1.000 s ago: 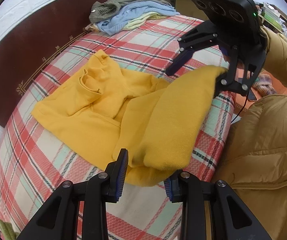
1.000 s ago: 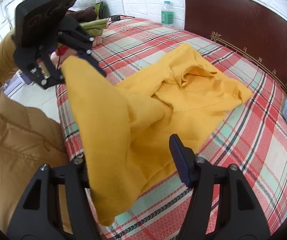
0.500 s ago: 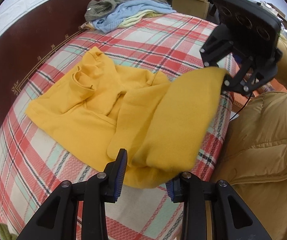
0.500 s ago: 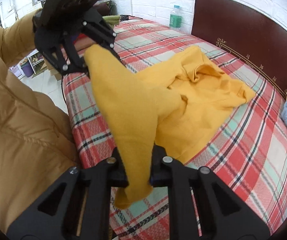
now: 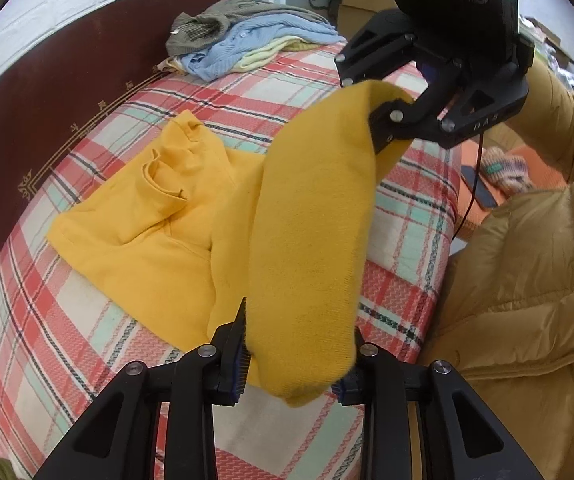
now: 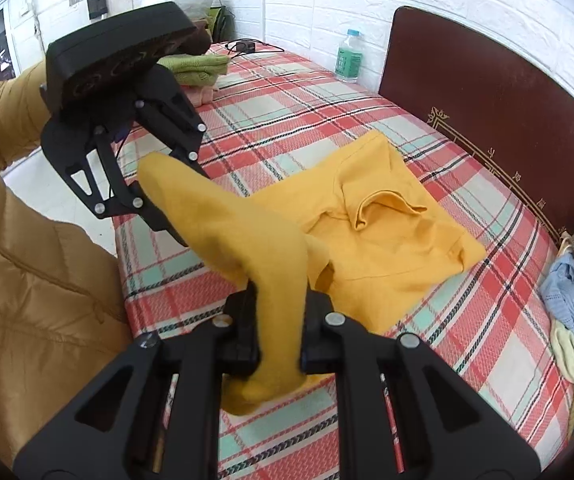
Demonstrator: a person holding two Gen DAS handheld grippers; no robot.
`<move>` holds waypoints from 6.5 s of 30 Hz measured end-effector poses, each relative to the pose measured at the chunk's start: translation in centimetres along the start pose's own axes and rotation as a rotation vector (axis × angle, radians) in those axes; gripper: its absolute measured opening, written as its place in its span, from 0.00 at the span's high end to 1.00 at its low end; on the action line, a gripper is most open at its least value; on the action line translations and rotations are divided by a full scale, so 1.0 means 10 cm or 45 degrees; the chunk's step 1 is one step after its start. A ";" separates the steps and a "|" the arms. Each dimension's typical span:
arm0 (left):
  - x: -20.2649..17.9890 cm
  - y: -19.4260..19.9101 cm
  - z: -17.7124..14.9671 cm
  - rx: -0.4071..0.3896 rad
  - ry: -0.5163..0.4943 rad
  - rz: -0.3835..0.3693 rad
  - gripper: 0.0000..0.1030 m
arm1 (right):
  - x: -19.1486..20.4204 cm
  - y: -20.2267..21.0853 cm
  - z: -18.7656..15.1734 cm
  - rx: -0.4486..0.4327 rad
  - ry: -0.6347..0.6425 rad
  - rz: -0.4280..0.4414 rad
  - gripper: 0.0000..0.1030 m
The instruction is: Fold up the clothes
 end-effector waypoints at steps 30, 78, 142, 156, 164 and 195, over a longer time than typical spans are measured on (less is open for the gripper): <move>0.22 -0.10 -0.04 0.001 0.166 -0.054 0.77 | -0.13 -0.07 -0.40 -0.207 -0.305 0.142 0.82; 1.12 0.23 0.53 -0.184 0.332 0.088 0.75 | -1.10 -0.01 0.30 -0.419 -0.608 0.168 0.86; 1.91 -0.23 0.60 -0.136 0.473 0.152 0.75 | -1.88 -0.68 0.30 -0.356 -0.909 0.203 0.86; 2.11 -0.43 0.54 -0.112 0.548 0.144 0.75 | -2.09 -0.96 0.19 -0.293 -0.992 0.208 0.86; 2.20 -0.53 0.53 -0.095 0.581 0.137 0.72 | -2.16 -1.08 0.13 -0.253 -1.017 0.193 0.86; 1.76 -0.67 0.39 -0.247 0.635 -0.004 0.57 | -2.11 -0.60 0.17 -0.257 -0.828 -0.161 0.52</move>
Point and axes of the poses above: each gripper's, at about its wrist camera, not at the fingertips, and y roughly against the way its jaws point, x to its left, z to its top, the point moved 5 cm from there along -y, roughly the way its jaws point, and after that the axes turned 3 degrees about -x, right-handed, at the moved point
